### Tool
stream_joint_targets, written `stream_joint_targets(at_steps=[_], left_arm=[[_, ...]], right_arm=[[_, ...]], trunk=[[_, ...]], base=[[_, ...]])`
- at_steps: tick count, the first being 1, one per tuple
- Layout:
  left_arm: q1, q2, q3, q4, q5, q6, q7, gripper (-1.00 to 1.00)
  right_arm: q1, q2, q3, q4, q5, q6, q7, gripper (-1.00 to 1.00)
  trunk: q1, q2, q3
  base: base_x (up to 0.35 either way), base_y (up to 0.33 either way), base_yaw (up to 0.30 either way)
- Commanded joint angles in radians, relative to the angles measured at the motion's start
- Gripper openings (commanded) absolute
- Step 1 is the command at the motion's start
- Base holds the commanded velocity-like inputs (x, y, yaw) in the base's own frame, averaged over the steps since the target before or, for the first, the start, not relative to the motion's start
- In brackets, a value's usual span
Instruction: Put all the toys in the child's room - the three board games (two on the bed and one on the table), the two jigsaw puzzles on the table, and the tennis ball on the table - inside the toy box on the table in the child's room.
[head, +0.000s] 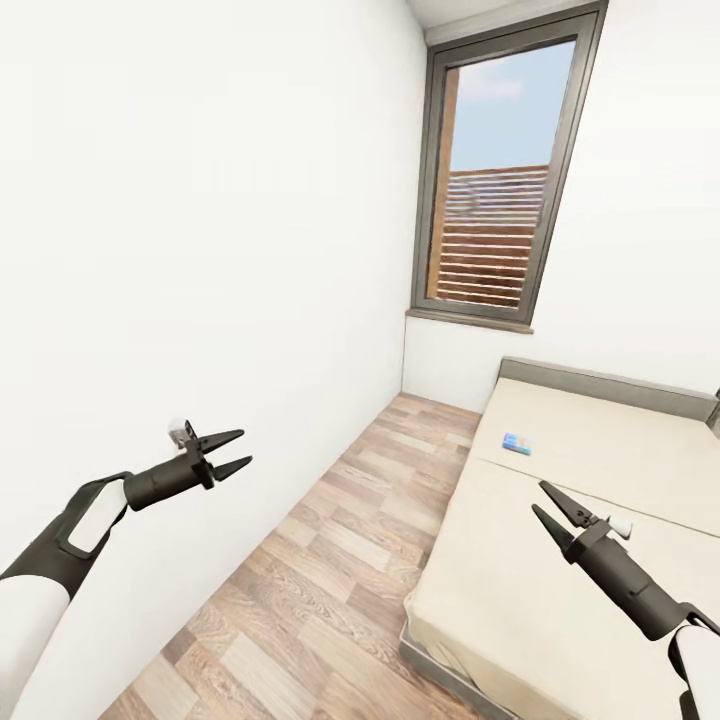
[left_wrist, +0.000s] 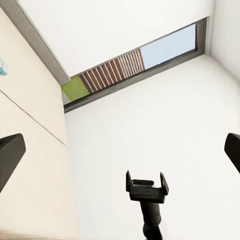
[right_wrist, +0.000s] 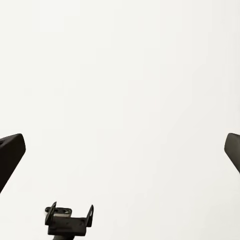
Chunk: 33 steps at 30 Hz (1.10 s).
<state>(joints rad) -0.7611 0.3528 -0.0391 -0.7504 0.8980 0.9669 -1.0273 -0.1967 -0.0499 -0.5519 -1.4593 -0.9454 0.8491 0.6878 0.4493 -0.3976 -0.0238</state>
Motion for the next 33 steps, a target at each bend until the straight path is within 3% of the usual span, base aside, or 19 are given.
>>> stream_joint_targets(at_steps=[1,5,18,24,27,30,33], left_arm=[[-0.001,0.000,-0.006,0.001,0.004,0.004,0.000,1.00],[-0.001,-0.005,-0.012,0.002,0.004,0.004,0.006,1.00],[-0.004,-0.010,-0.014,-0.002,0.004,0.006,0.015,1.00],[-0.011,-0.003,-0.017,-0.023,-0.002,0.012,0.016,1.00],[-0.013,0.006,-0.019,-0.030,-0.047,0.012,0.026,1.00],[-0.013,0.032,-0.015,-0.032,-0.144,0.010,0.031,1.00],[-0.012,0.045,-0.012,-0.031,-0.198,0.008,0.032,1.00]], right_arm=[[-0.001,0.000,-0.001,0.000,-0.001,0.006,0.002,1.00],[-0.001,-0.002,-0.004,0.004,-0.002,0.005,0.002,1.00],[-0.001,-0.004,-0.075,0.051,-0.010,0.011,0.004,1.00],[-0.001,-0.010,-0.094,0.124,-0.010,0.008,0.005,1.00],[-0.001,-0.014,-0.118,0.188,-0.008,0.007,0.005,1.00],[-0.001,-0.015,-0.145,0.243,-0.004,0.008,0.005,1.00],[0.000,-0.015,-0.154,0.256,-0.002,0.009,0.006,1.00]], trunk=[[0.001,-0.002,-0.002],[0.001,-0.002,-0.002],[0.001,-0.002,-0.007],[0.001,-0.002,-0.009],[0.001,-0.002,-0.010],[0.001,-0.002,-0.011],[0.001,-0.002,-0.012]], base=[[0.000,0.000,-0.004],[0.000,0.000,-0.034],[0.000,0.000,-0.166],[0.000,0.000,-0.236],[0.000,0.000,-0.242],[0.000,0.000,-0.245],[0.000,0.000,-0.248]])
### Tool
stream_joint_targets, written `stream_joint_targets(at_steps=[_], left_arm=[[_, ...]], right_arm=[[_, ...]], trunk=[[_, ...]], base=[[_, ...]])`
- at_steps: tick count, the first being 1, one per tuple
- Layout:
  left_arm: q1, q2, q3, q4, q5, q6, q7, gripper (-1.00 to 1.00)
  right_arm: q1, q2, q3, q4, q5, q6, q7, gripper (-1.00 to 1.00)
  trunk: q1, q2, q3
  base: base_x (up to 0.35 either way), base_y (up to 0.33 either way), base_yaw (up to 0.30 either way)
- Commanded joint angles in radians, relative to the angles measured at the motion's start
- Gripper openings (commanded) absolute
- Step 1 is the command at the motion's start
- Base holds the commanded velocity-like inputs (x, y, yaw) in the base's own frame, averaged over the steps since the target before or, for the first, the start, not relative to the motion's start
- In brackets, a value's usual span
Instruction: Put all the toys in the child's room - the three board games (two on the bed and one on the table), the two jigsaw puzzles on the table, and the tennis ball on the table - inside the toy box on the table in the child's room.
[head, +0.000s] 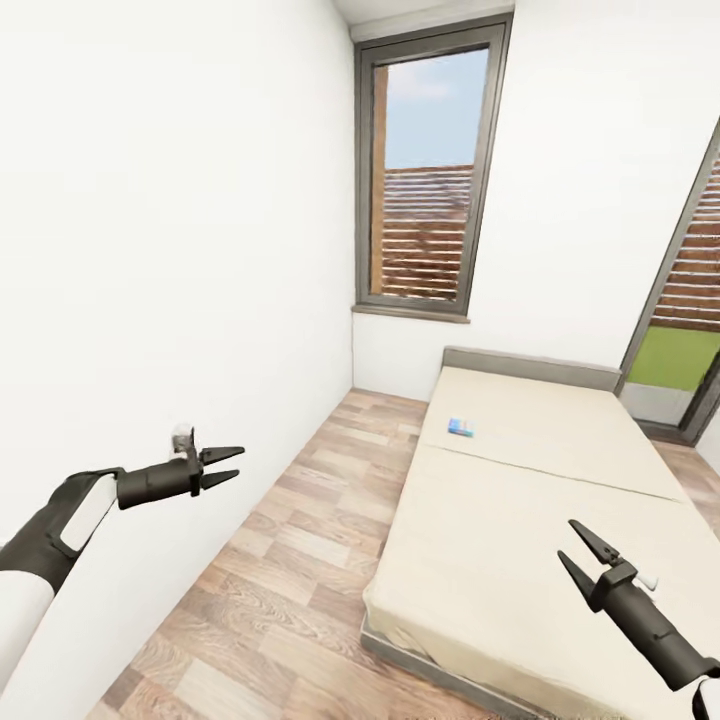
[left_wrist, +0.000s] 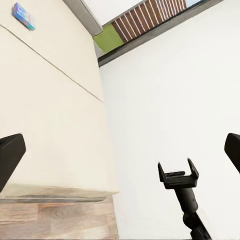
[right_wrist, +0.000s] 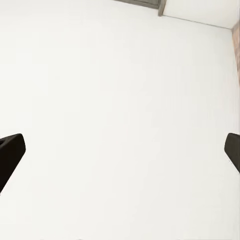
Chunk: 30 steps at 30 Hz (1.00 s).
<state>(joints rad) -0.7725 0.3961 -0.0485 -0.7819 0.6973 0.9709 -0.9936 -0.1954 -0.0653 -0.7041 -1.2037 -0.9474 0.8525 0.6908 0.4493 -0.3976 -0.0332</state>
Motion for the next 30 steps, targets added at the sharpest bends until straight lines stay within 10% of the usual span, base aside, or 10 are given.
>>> stream_joint_targets(at_steps=[1,30], left_arm=[[-0.001,0.003,-0.002,0.001,-0.005,0.004,0.000,1.00],[0.001,0.001,0.005,0.004,-0.041,0.002,0.004,1.00]], right_arm=[[-0.001,0.000,-0.003,0.002,0.001,0.006,0.002,1.00],[-0.001,0.012,0.014,0.003,0.002,-0.065,0.017,1.00]], trunk=[[0.001,-0.002,-0.002],[0.001,-0.002,-0.003]], base=[[0.000,0.000,-0.249],[0.000,0.000,-0.245]])
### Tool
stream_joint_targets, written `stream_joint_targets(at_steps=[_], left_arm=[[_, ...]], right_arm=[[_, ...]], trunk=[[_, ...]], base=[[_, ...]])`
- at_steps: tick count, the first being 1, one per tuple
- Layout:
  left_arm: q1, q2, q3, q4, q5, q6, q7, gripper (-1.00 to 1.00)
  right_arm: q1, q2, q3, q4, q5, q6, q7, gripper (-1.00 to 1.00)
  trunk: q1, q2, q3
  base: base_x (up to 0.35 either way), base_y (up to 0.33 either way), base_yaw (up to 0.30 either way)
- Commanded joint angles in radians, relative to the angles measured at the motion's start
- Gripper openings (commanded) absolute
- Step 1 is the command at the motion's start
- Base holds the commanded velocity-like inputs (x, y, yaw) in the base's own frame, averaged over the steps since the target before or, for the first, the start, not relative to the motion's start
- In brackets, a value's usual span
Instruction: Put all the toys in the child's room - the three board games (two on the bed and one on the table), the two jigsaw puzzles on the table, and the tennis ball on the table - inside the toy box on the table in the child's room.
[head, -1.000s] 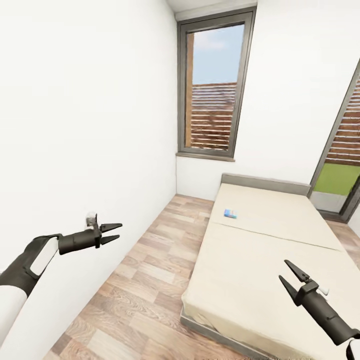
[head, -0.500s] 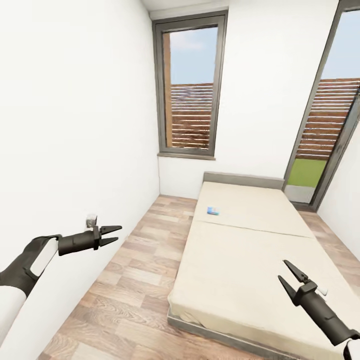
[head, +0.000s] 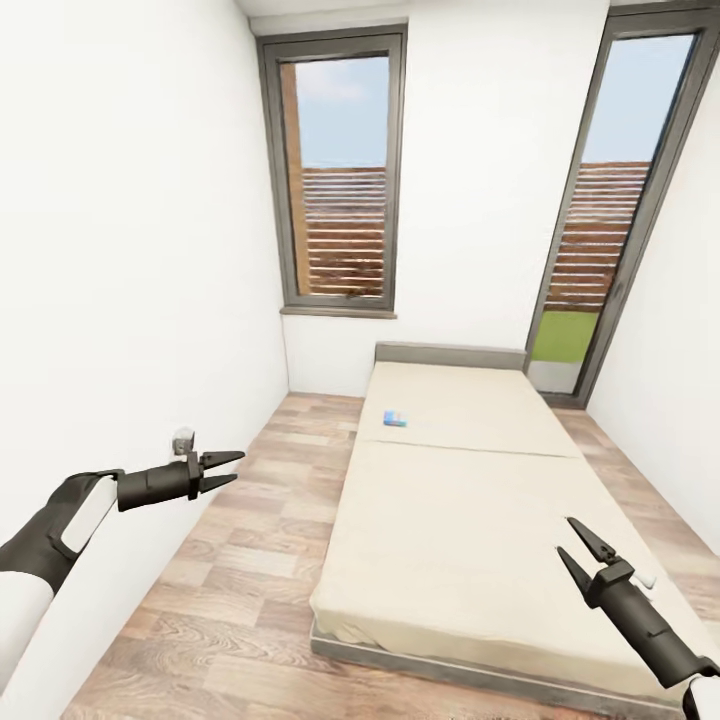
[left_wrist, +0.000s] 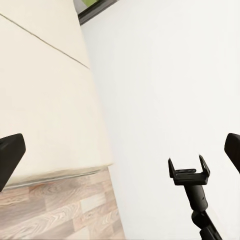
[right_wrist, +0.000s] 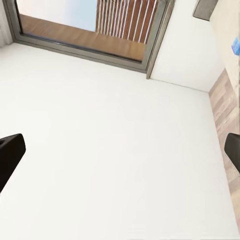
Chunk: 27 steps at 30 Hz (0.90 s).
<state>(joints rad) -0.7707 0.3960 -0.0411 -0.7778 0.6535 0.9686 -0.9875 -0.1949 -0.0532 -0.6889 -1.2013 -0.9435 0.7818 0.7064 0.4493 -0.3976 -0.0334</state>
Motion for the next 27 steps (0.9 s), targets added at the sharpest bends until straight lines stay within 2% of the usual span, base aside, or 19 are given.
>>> stream_joint_targets(at_steps=[1,27], left_arm=[[-0.001,0.001,-0.002,0.000,0.003,0.004,-0.002,1.00],[-0.002,0.003,-0.002,0.000,0.003,0.007,-0.003,1.00]], right_arm=[[-0.001,0.000,-0.001,0.000,-0.001,0.006,0.002,1.00],[-0.001,0.001,0.020,0.000,-0.001,0.004,0.002,1.00]], trunk=[[0.001,-0.002,-0.002],[0.001,-0.002,-0.002]], base=[[0.000,0.000,-0.223],[0.000,0.000,-0.212]])
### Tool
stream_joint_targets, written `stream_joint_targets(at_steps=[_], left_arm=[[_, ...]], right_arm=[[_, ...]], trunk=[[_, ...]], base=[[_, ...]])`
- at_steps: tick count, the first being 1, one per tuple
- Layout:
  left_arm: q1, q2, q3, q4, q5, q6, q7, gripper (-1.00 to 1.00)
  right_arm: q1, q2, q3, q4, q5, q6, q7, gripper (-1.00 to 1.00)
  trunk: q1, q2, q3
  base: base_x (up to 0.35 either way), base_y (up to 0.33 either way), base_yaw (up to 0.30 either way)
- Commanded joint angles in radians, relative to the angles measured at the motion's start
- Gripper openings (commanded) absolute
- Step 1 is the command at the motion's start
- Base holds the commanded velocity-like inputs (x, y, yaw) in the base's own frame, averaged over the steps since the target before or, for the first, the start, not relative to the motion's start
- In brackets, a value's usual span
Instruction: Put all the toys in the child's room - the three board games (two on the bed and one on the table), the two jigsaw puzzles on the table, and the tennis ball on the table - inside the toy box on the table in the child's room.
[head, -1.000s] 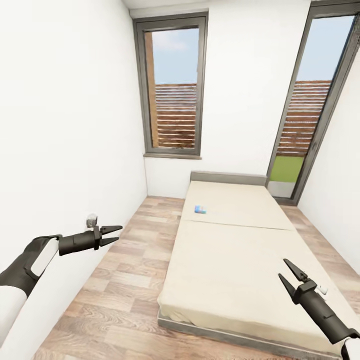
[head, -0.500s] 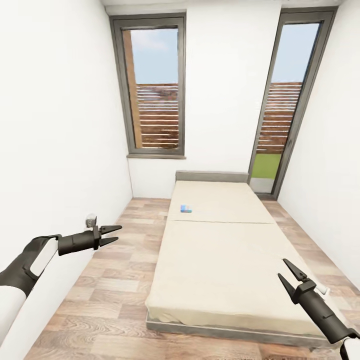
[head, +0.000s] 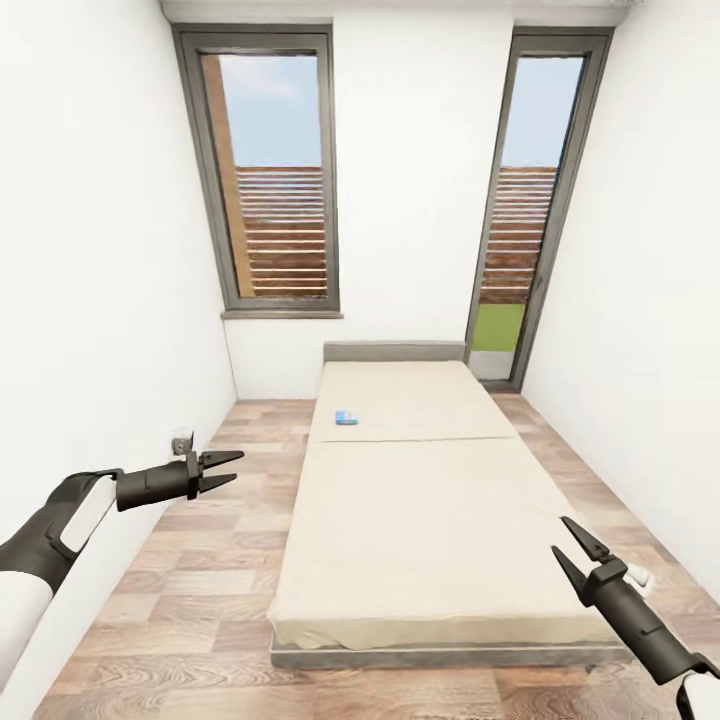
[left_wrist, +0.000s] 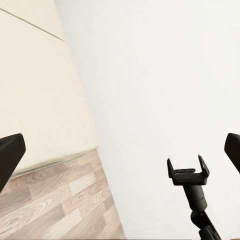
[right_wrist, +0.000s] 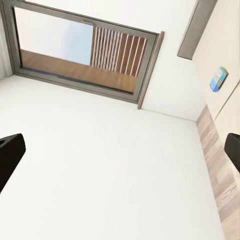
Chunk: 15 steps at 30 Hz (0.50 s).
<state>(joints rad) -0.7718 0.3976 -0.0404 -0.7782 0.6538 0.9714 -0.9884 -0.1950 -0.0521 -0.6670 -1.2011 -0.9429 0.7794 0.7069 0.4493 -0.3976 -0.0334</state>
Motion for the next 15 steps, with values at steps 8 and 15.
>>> stream_joint_targets(at_steps=[8,15], left_arm=[[-0.001,0.001,-0.002,0.000,0.004,0.002,-0.004,1.00],[-0.001,0.006,0.012,0.000,0.011,0.001,-0.009,1.00]], right_arm=[[-0.001,-0.006,-0.002,0.000,-0.002,0.006,0.002,1.00],[-0.001,-0.009,-0.006,0.000,-0.004,0.007,0.003,1.00]], trunk=[[0.001,-0.002,-0.002],[0.001,-0.002,-0.002]], base=[[0.000,0.000,-0.146],[0.000,0.000,-0.027]])
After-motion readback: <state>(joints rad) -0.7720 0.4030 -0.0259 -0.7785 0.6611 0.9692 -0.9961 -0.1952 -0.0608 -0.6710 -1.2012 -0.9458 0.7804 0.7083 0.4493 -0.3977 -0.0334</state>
